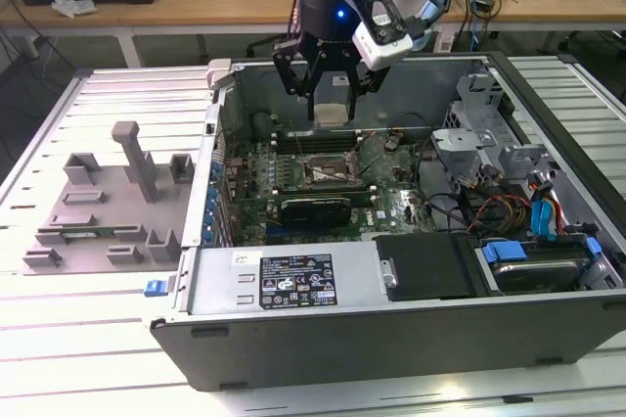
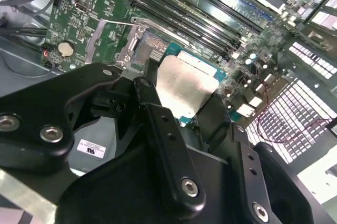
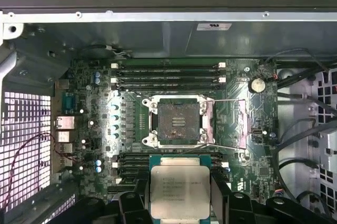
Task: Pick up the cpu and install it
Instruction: 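Pick up the cpu and move it towards the insertion slot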
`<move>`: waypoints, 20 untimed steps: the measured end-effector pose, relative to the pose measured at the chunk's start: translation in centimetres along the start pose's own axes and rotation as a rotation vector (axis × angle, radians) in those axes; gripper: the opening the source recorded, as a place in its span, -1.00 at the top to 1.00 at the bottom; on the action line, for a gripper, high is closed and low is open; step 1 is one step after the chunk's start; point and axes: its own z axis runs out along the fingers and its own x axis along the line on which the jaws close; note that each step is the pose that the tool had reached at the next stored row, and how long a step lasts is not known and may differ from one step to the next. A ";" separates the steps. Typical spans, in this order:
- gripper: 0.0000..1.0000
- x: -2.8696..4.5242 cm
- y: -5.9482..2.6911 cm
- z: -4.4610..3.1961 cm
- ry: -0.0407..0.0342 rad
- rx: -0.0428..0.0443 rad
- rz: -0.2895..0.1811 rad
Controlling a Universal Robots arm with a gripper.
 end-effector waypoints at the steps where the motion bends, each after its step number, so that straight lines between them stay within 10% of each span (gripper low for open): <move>1: -0.09 0.00 0.03 0.21 0.0000 -0.0001 0.000; 20: -0.09 0.00 1.17 3.50 0.0000 -0.0002 0.000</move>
